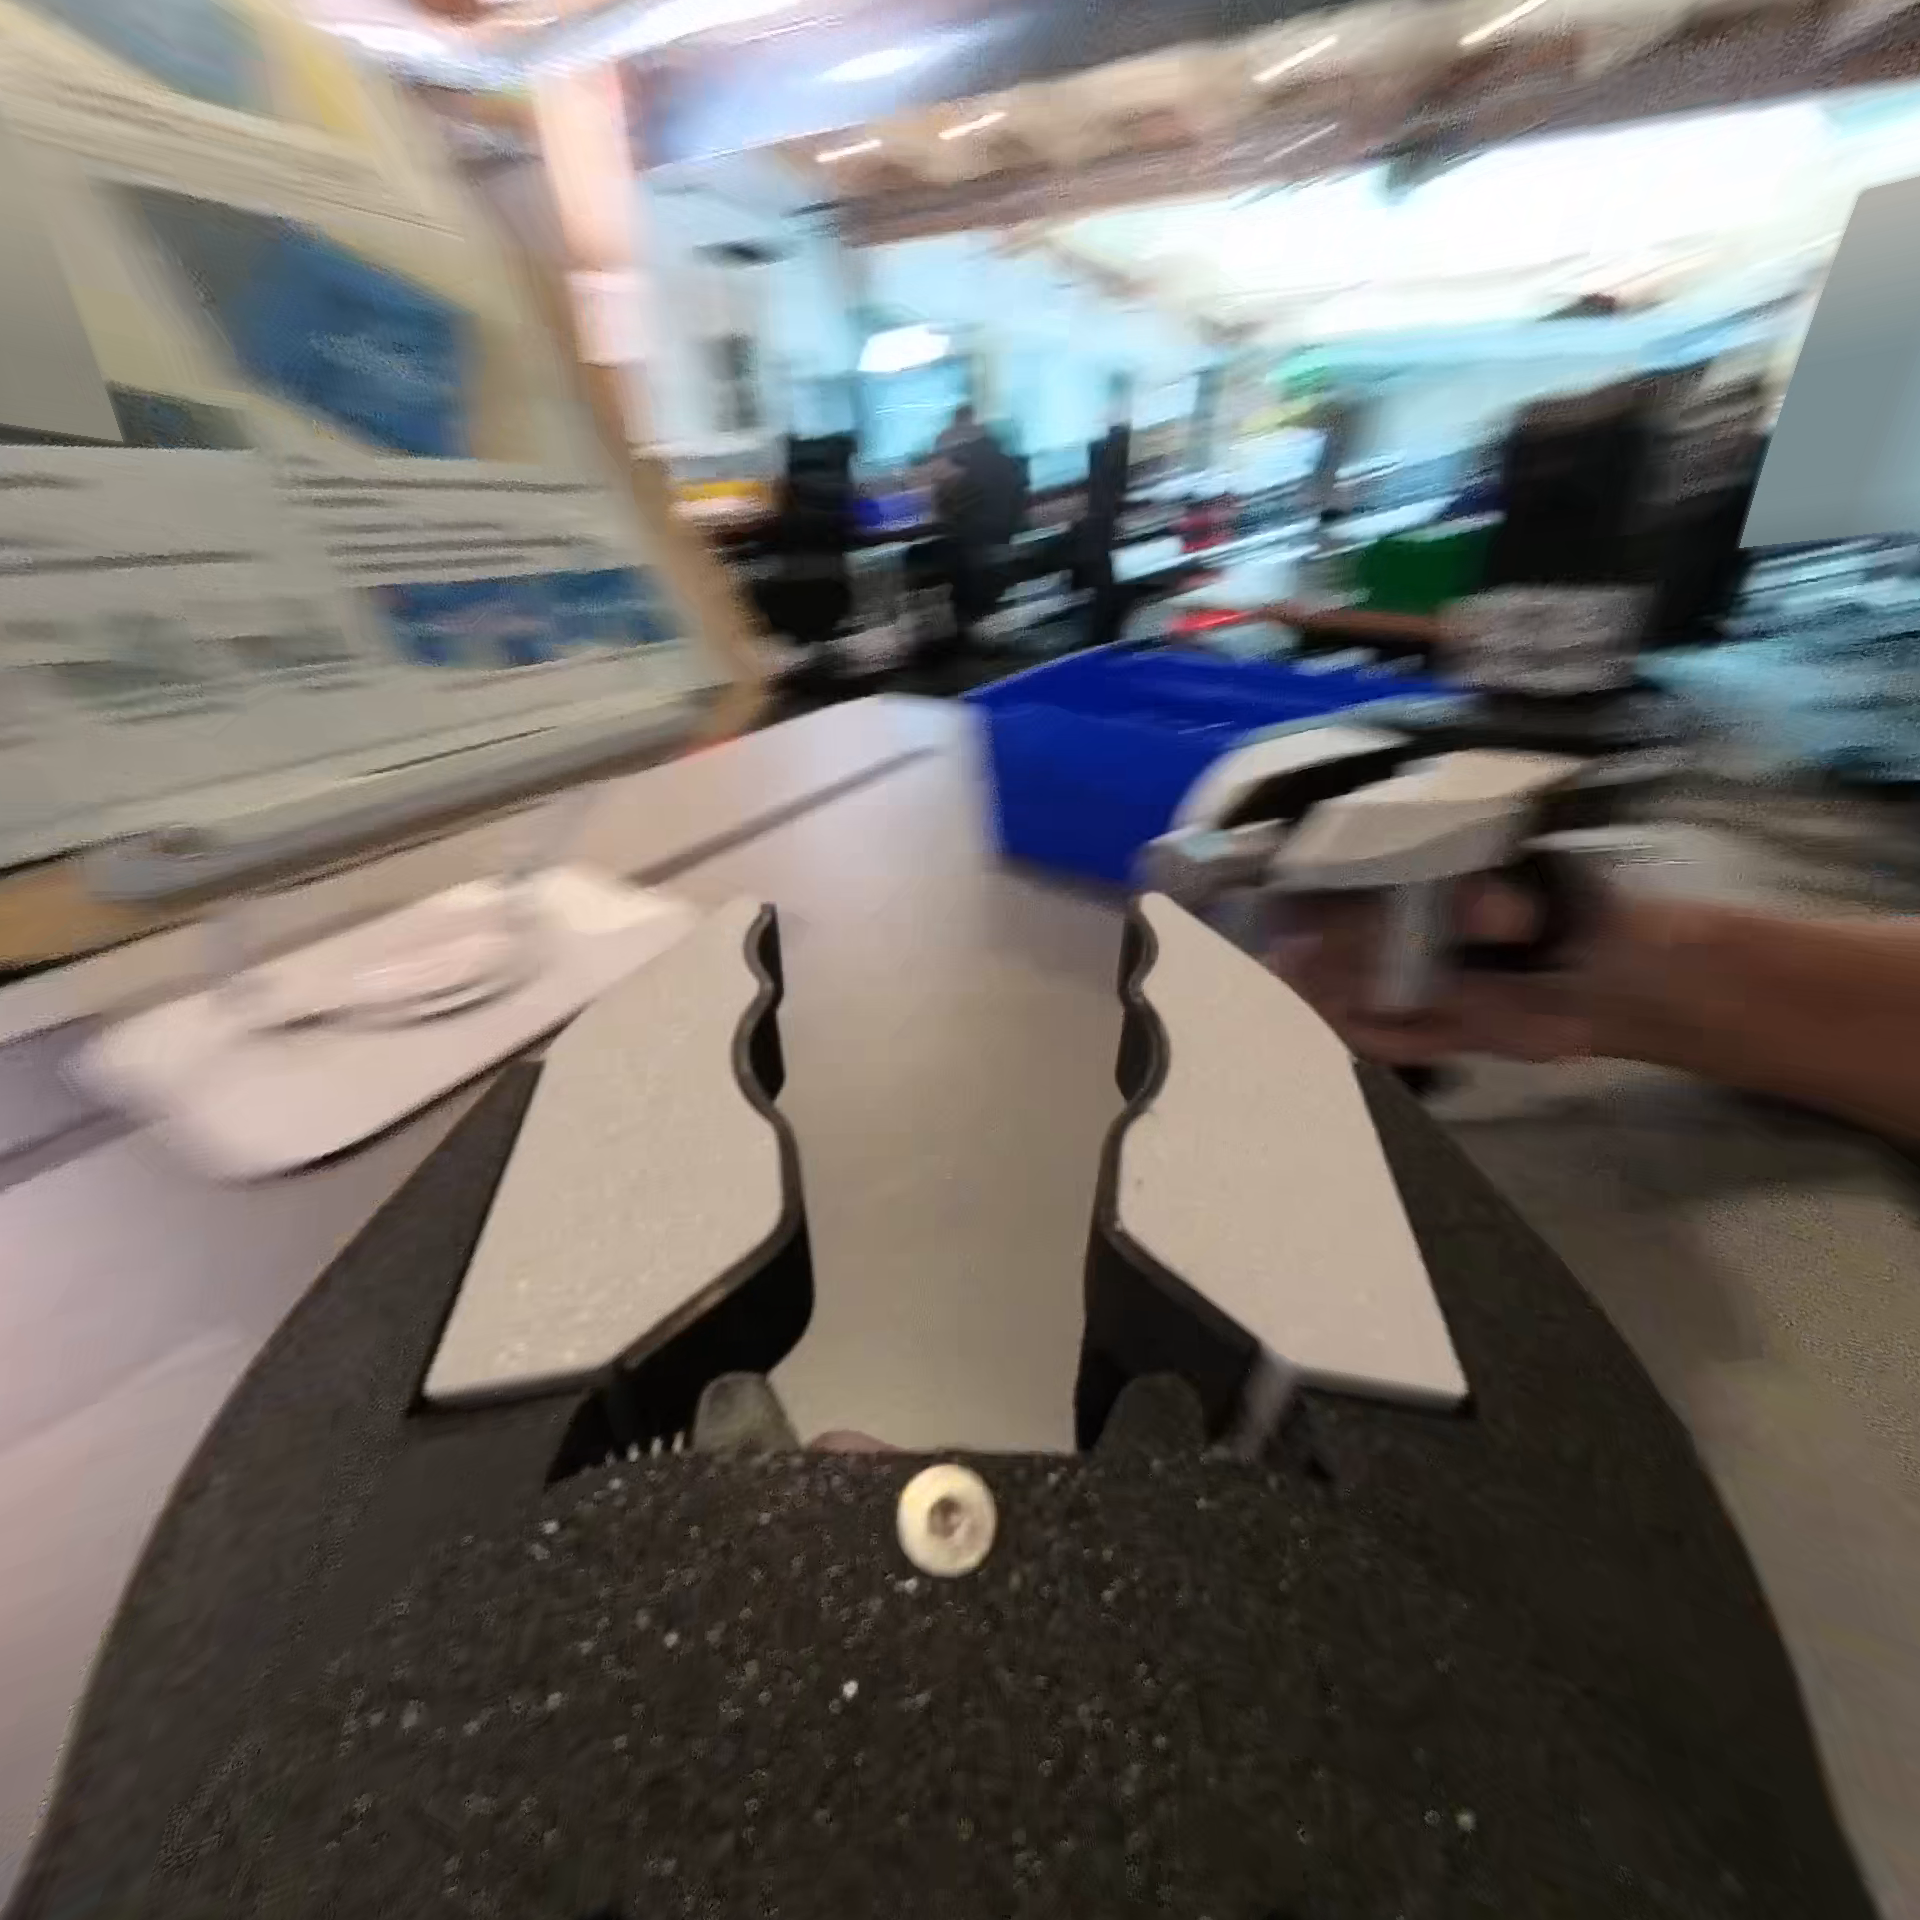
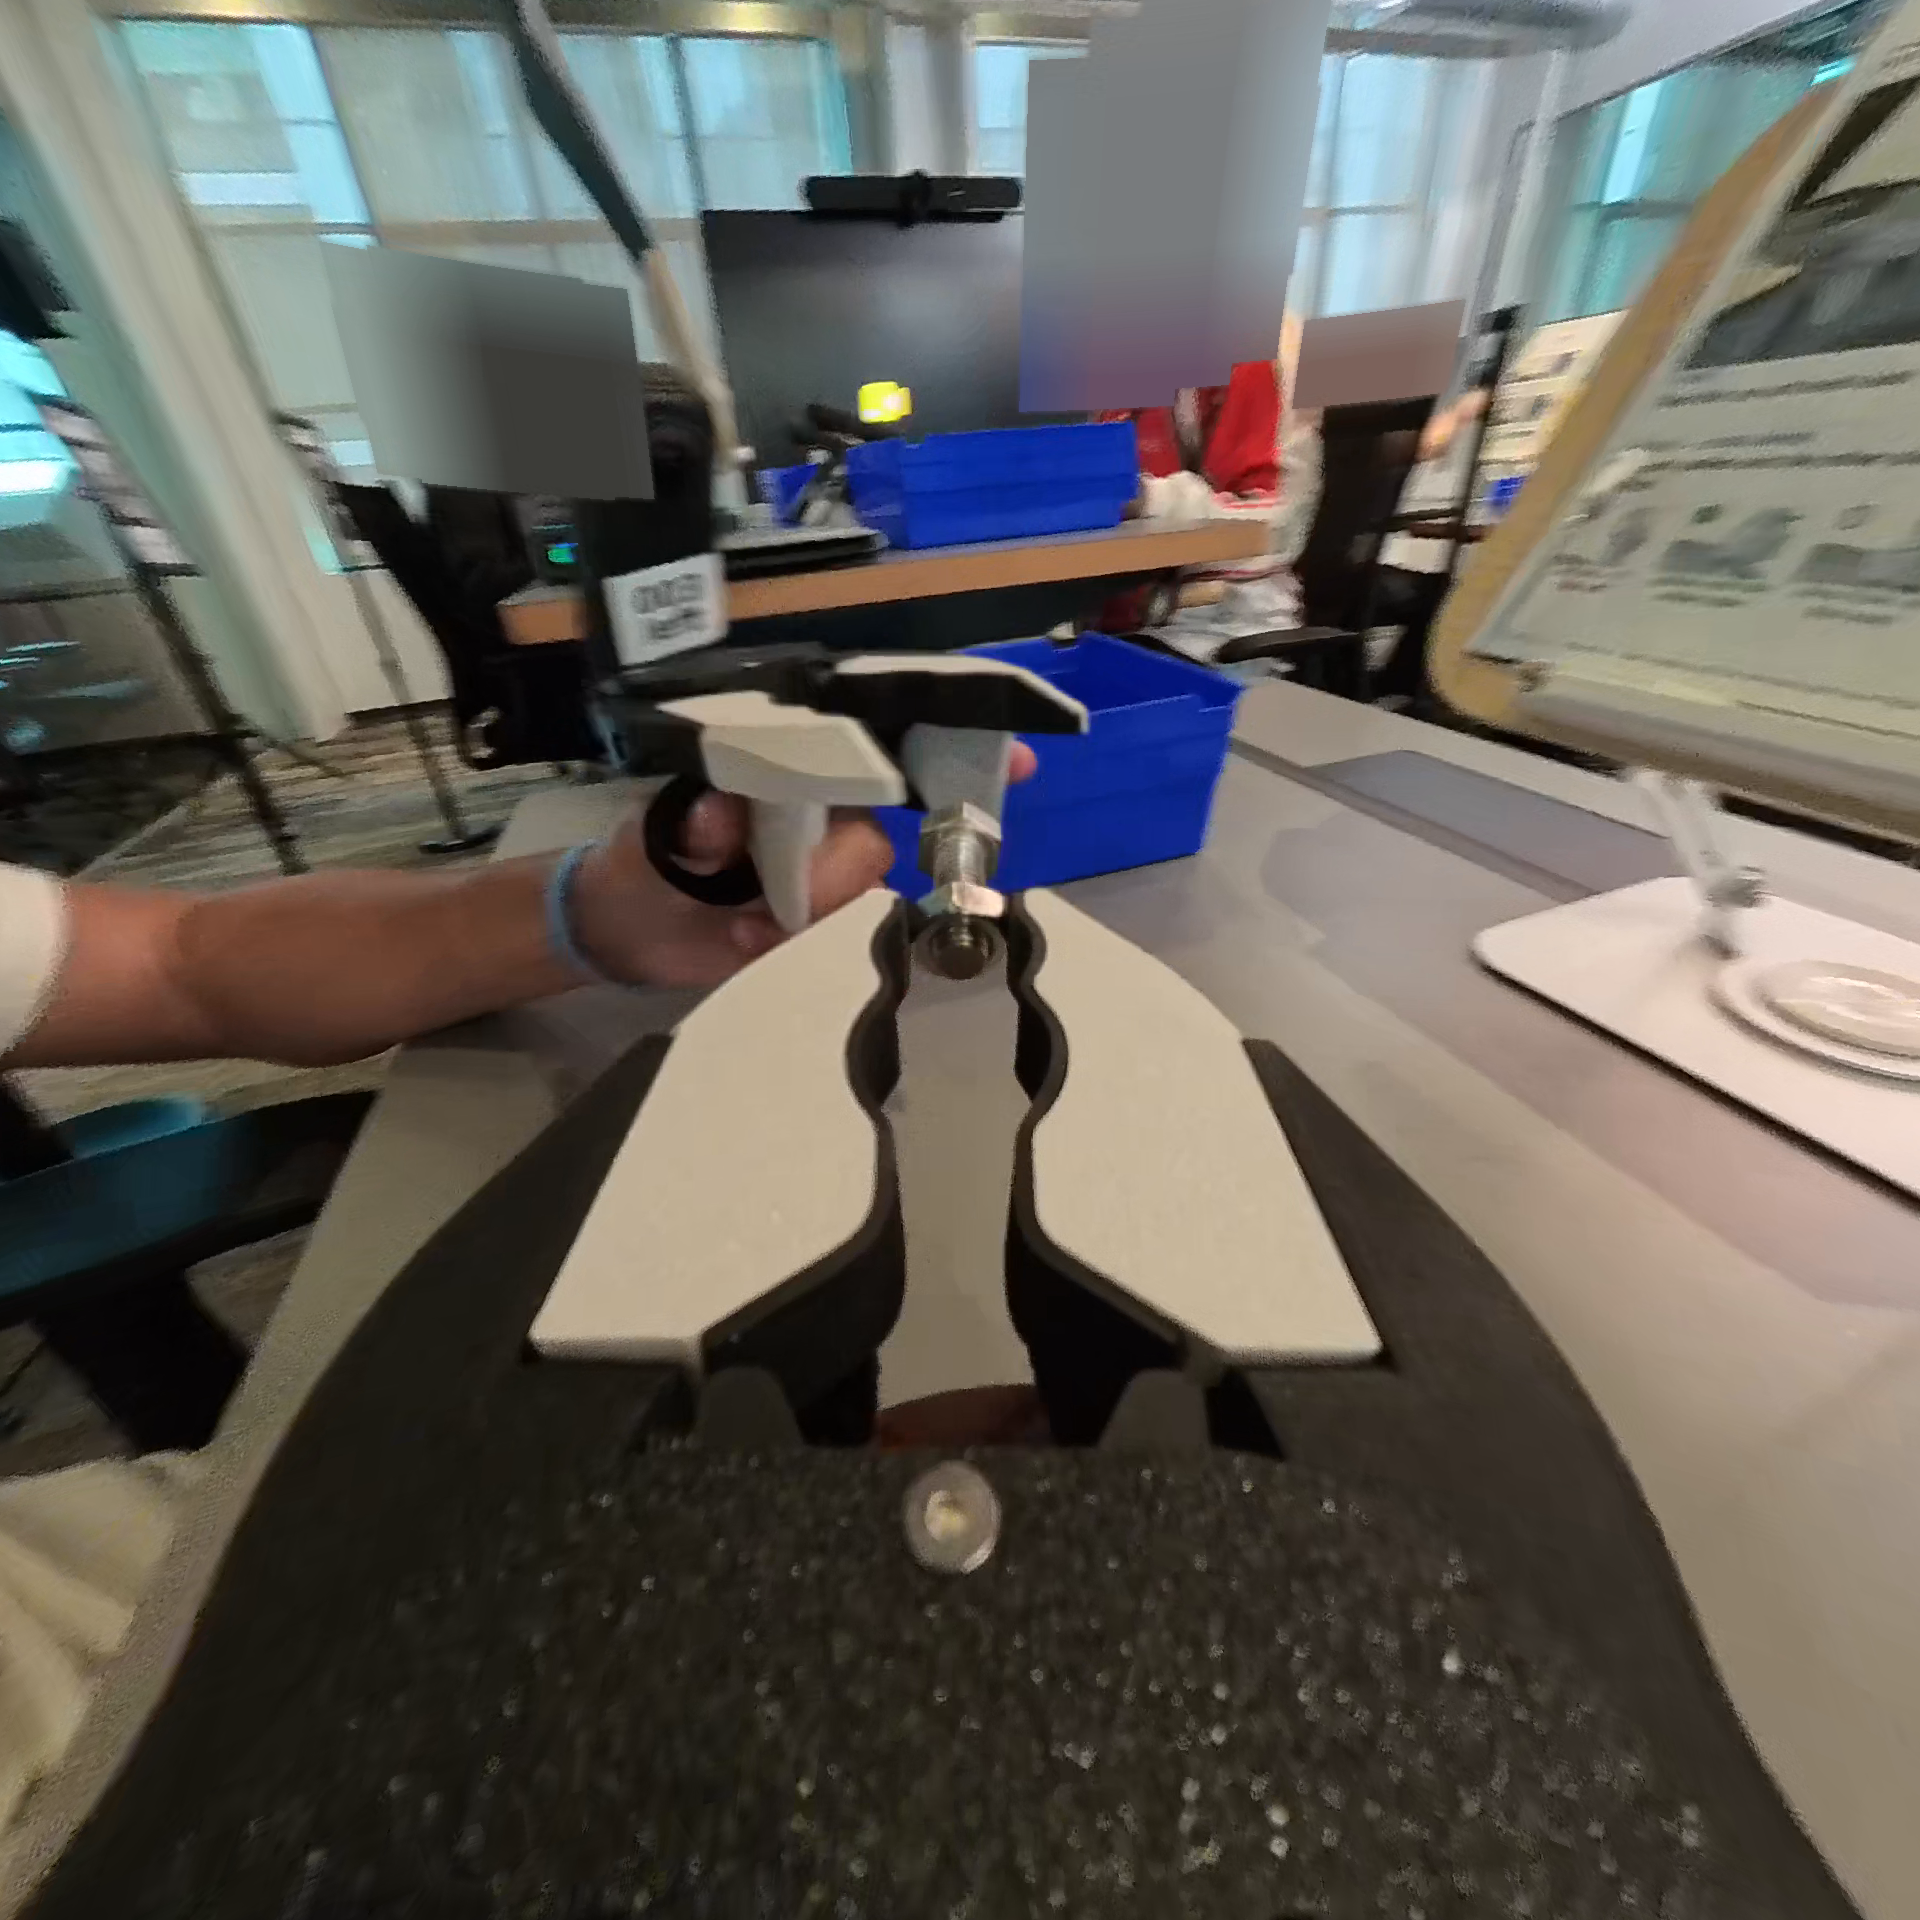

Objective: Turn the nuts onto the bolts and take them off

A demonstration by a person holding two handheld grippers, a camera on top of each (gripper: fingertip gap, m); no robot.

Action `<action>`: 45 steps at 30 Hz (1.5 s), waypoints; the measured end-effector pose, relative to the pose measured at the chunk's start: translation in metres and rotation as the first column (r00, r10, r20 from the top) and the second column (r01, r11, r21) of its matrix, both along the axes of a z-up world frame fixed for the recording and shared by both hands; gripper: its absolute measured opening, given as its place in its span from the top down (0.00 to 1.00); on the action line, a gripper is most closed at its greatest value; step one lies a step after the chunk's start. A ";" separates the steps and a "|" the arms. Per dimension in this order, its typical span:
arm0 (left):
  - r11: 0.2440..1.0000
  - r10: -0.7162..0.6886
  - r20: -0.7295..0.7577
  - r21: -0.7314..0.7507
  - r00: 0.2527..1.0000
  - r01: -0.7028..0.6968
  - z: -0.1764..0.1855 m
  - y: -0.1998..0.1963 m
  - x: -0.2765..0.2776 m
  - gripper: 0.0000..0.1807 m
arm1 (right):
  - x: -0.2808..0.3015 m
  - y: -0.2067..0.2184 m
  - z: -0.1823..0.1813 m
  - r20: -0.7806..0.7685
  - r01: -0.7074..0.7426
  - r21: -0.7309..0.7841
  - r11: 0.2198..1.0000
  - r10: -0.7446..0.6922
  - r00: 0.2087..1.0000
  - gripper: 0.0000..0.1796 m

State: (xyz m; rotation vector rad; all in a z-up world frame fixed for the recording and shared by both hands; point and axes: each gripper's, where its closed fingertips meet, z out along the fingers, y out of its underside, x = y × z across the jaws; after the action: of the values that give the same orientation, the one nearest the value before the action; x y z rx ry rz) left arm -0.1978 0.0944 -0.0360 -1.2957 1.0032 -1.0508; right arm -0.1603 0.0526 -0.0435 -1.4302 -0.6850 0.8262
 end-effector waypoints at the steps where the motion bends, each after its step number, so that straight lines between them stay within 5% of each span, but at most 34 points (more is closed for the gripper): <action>1: 0.978 0.205 -0.066 0.054 0.976 -0.202 -0.007 0.028 -0.011 0.66 | 0.007 0.006 0.001 0.008 0.058 0.014 0.998 -0.058 0.998 0.90; 3: 0.820 0.570 -0.197 0.209 0.798 -0.534 -0.022 0.073 -0.044 0.69 | 0.020 0.015 0.003 0.026 0.159 0.040 0.987 -0.160 0.987 0.90; 5: 0.728 0.684 -0.213 0.268 0.698 -0.631 -0.027 0.088 -0.061 0.70 | 0.029 0.019 0.004 0.031 0.218 0.053 0.975 -0.219 0.975 0.90; 18: 0.768 0.630 -0.314 0.112 0.710 -0.631 -0.054 0.099 -0.061 0.68 | 0.056 0.018 0.026 0.135 0.394 0.178 0.902 -0.419 0.898 0.90; 24: 0.791 0.595 -0.321 0.073 0.737 -0.607 -0.055 0.096 -0.057 0.68 | 0.170 0.000 0.111 0.127 0.691 0.288 0.663 -0.741 0.659 0.90; 27: 0.803 0.576 -0.332 0.058 0.747 -0.593 -0.058 0.094 -0.054 0.68 | 0.264 0.003 0.119 0.163 0.843 0.283 0.457 -0.889 0.428 0.90; 29: 0.813 0.562 -0.340 0.057 0.754 -0.580 -0.060 0.092 -0.050 0.68 | 0.323 0.012 0.095 0.232 0.909 0.240 0.340 -0.930 0.287 0.90; 34: 0.817 0.563 -0.354 0.104 0.747 -0.567 -0.062 0.090 -0.046 0.68 | 0.386 0.031 -0.023 0.510 0.964 0.025 0.266 -0.832 0.216 0.90; 40: 0.820 0.558 -0.350 0.094 0.752 -0.564 -0.060 0.092 -0.048 0.68 | 0.402 0.015 -0.103 0.714 0.964 -0.138 0.228 -0.651 0.256 0.90; 45: 0.841 0.517 -0.365 0.048 0.774 -0.539 -0.065 0.089 -0.043 0.68 | 0.398 -0.001 -0.129 0.811 0.955 -0.173 0.239 -0.516 0.276 0.90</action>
State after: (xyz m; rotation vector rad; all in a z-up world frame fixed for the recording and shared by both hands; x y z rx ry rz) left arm -0.2403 0.1833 -0.1013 -1.7370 0.7968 -0.4080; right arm 0.2378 0.0512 -0.1724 -2.4459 0.0754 -0.4076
